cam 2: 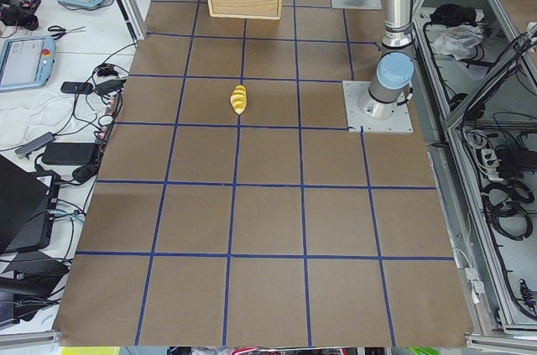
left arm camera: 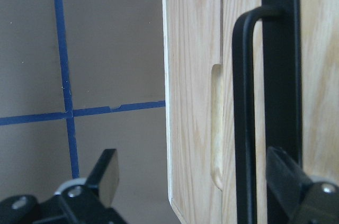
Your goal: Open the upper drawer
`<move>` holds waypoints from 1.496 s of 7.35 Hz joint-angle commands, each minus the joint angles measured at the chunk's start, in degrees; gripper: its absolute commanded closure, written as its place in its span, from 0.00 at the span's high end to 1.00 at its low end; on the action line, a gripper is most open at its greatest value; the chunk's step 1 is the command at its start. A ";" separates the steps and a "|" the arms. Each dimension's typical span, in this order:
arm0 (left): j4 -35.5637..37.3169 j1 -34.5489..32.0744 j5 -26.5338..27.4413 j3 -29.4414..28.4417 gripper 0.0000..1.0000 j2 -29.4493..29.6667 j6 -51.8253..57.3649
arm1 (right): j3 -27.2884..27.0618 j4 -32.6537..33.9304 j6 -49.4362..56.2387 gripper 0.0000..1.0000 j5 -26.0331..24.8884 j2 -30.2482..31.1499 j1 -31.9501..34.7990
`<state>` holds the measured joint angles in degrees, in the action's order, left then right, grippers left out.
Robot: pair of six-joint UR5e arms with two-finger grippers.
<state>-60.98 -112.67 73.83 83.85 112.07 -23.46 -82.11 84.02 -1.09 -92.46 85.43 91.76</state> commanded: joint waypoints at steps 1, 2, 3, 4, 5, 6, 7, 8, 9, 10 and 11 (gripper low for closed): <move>0.60 -0.35 0.00 0.00 1.00 0.60 -0.10 | 0.01 0.00 0.04 1.00 0.00 0.00 0.00; 0.60 -0.44 0.00 -0.09 1.00 0.60 -0.10 | 0.02 0.00 -0.05 1.00 0.00 0.00 0.00; 0.60 -0.44 -0.09 0.00 1.00 0.60 -0.10 | 0.02 0.00 0.04 1.00 0.00 0.00 0.00; 0.60 -0.44 -0.09 0.00 1.00 0.69 -0.10 | -0.07 0.00 -0.05 1.00 0.00 0.00 0.00; 0.60 -0.44 0.09 0.00 1.00 0.95 0.51 | 0.01 0.00 -0.05 1.00 0.00 0.00 0.00; 0.60 -0.44 0.35 -0.09 1.00 1.21 0.78 | -0.07 0.00 -0.05 1.00 0.00 0.00 0.00; 0.60 -0.44 0.53 -0.18 1.00 1.30 0.78 | 0.01 0.00 0.04 1.00 0.00 0.00 0.00; 0.51 -0.44 0.70 -0.52 1.00 1.39 0.87 | -0.07 0.00 0.04 1.00 0.00 0.00 0.00; 0.51 -0.44 1.05 -0.70 1.00 1.57 0.87 | 0.01 0.00 0.04 1.00 0.00 0.00 0.00; 0.16 -0.36 2.71 -0.79 1.00 1.74 0.96 | 0.02 0.00 0.04 1.00 0.00 0.00 0.00; -0.10 -0.36 2.81 -0.79 1.00 1.74 0.96 | -0.07 0.00 -0.05 1.00 0.00 0.00 0.00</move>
<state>-60.75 -113.08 75.94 83.12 113.72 -22.54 -82.12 84.02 -1.07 -92.46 85.43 91.76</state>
